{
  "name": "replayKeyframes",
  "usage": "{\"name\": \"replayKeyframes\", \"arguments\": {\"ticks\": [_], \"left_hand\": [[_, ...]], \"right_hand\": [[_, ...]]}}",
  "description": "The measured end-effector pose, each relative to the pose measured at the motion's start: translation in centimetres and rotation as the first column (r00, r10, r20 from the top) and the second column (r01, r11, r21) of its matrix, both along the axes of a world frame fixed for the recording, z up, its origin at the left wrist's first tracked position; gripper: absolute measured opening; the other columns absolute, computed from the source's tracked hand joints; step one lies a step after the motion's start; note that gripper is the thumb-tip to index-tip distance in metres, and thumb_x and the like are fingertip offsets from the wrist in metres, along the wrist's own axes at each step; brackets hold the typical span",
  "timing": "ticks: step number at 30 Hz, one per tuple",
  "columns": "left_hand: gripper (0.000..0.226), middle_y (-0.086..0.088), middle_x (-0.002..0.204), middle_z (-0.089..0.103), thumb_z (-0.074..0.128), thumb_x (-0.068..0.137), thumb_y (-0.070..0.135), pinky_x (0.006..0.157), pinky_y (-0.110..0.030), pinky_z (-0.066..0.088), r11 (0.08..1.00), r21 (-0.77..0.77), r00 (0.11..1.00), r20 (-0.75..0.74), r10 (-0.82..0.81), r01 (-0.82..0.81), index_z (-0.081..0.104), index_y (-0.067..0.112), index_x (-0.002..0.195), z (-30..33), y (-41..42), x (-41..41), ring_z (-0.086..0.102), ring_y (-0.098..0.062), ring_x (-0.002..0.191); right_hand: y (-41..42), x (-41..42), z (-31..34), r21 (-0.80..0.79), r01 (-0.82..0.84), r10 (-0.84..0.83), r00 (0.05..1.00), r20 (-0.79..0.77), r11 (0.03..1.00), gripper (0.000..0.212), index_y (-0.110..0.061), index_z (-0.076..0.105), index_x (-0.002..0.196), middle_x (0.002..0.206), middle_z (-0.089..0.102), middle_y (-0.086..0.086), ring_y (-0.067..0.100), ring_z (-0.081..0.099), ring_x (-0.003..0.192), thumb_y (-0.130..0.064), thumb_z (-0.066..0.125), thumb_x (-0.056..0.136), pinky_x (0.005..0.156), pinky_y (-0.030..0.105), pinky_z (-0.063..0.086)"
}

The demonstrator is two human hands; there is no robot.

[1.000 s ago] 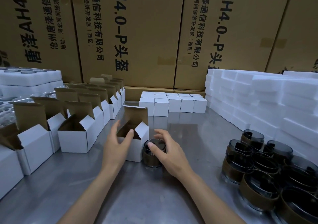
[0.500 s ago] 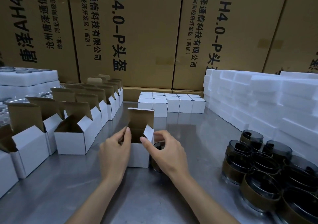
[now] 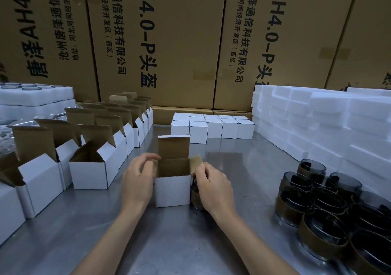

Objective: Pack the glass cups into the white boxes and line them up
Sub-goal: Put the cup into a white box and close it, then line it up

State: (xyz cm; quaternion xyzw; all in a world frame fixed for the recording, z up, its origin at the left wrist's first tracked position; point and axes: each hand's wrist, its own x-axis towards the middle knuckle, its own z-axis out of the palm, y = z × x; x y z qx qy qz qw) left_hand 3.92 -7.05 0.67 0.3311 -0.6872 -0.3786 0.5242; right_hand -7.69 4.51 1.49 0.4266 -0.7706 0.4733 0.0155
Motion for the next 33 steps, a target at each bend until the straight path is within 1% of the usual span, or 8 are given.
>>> {"name": "replayKeyframes", "arguments": {"ticks": [3, 6, 10, 15, 20, 25, 30, 33], "left_hand": [[0.031, 0.003, 0.104, 0.06, 0.035, 0.091, 0.023, 0.065, -0.026, 0.047, 0.981, 0.119, 0.987, -0.069, -0.147, 0.154, 0.065, 0.031, 0.091, 0.2, -0.5, 0.0, 0.052, -0.003, 0.086], [0.042, 0.013, 0.102, 0.063, 0.034, 0.073, 0.025, 0.081, -0.032, 0.046, 0.962, 0.175, 0.974, -0.127, -0.188, 0.209, 0.069, 0.027, 0.096, 0.2, -0.8, 0.1, 0.053, -0.003, 0.095], [0.04, 0.022, 0.106, 0.058, 0.038, 0.091, 0.012, 0.087, -0.032, 0.044, 0.939, 0.228, 0.963, -0.141, -0.228, 0.256, 0.064, 0.035, 0.11, 0.0, -1.1, 0.0, 0.051, -0.005, 0.104], [0.04, -0.004, 0.108, 0.066, 0.036, 0.092, 0.007, 0.084, -0.036, 0.046, 0.915, 0.282, 0.953, -0.179, -0.246, 0.289, 0.065, 0.032, 0.104, -0.1, -1.2, 0.1, 0.059, -0.02, 0.102], [0.028, 0.004, 0.104, 0.064, 0.044, 0.089, 0.016, 0.086, -0.035, 0.046, 0.923, 0.226, 0.945, -0.175, -0.277, 0.312, 0.061, 0.03, 0.106, 0.1, -0.7, 0.1, 0.058, -0.015, 0.101], [0.019, 0.015, 0.086, 0.061, 0.053, 0.089, 0.015, 0.06, -0.008, 0.046, 0.96, 0.091, 0.952, -0.181, -0.246, 0.265, 0.051, 0.031, 0.1, -0.2, -0.3, 0.0, 0.058, 0.012, 0.071], [0.023, 0.006, 0.096, 0.056, 0.048, 0.07, 0.025, 0.075, -0.025, 0.047, 0.98, 0.032, 0.976, -0.104, -0.193, 0.197, 0.042, 0.031, 0.092, -0.5, -0.1, -0.4, 0.055, -0.008, 0.093], [0.022, 0.009, 0.094, 0.054, 0.047, 0.071, 0.026, 0.074, -0.026, 0.046, 0.981, 0.001, 0.98, -0.048, -0.195, 0.195, 0.045, 0.034, 0.091, -0.5, -0.2, -0.5, 0.053, -0.006, 0.093]], "right_hand": [[-0.1, 0.0, 0.0, 0.003, -0.01, 0.01, 1.0, 0.028, 1.0, 0.04, -0.022, 0.03, 0.057, 0.055, 0.041, -0.005, 0.008, 0.038, 0.054, -0.032, 0.035, 0.096, 0.051, 0.029, 0.028], [0.0, -0.1, 0.1, 0.006, -0.011, 0.01, 1.0, 0.027, 1.0, 0.039, -0.021, 0.028, 0.057, 0.055, 0.04, -0.004, 0.009, 0.036, 0.054, -0.03, 0.035, 0.095, 0.051, 0.03, 0.026], [-0.1, -0.2, 0.0, -0.002, -0.021, 0.021, 0.999, 0.025, 1.0, 0.038, -0.022, 0.028, 0.057, 0.055, 0.039, -0.004, 0.01, 0.037, 0.055, -0.027, 0.036, 0.094, 0.052, 0.03, 0.026], [-0.1, -0.4, -0.1, -0.02, -0.024, 0.024, 1.0, -0.004, 1.0, 0.04, -0.023, 0.03, 0.058, 0.055, 0.041, -0.005, 0.009, 0.038, 0.054, -0.031, 0.036, 0.096, 0.052, 0.029, 0.028], [0.2, -0.8, 0.0, -0.053, -0.05, 0.05, 0.999, -0.007, 0.997, 0.037, -0.018, 0.055, 0.076, 0.074, 0.059, -0.006, 0.008, 0.052, 0.074, -0.04, 0.033, 0.097, 0.064, 0.029, 0.041], [0.5, -1.5, 0.5, -0.222, -0.025, 0.042, 0.997, 0.072, 0.975, 0.039, -0.028, 0.06, 0.081, 0.087, 0.063, -0.016, 0.0, 0.053, 0.091, -0.046, 0.026, 0.083, 0.073, 0.02, 0.041], [0.9, -2.6, 0.4, -0.199, 0.004, -0.003, 1.0, 0.006, 0.98, 0.042, -0.012, 0.053, 0.066, 0.076, 0.058, -0.005, 0.013, 0.052, 0.083, -0.045, 0.031, 0.08, 0.069, 0.027, 0.039], [1.3, -3.1, 0.8, -0.163, -0.073, 0.079, 0.996, 0.03, 0.984, 0.045, -0.012, 0.054, 0.053, 0.081, 0.061, -0.01, 0.006, 0.05, 0.092, -0.045, 0.033, 0.076, 0.072, 0.023, 0.037]]}}
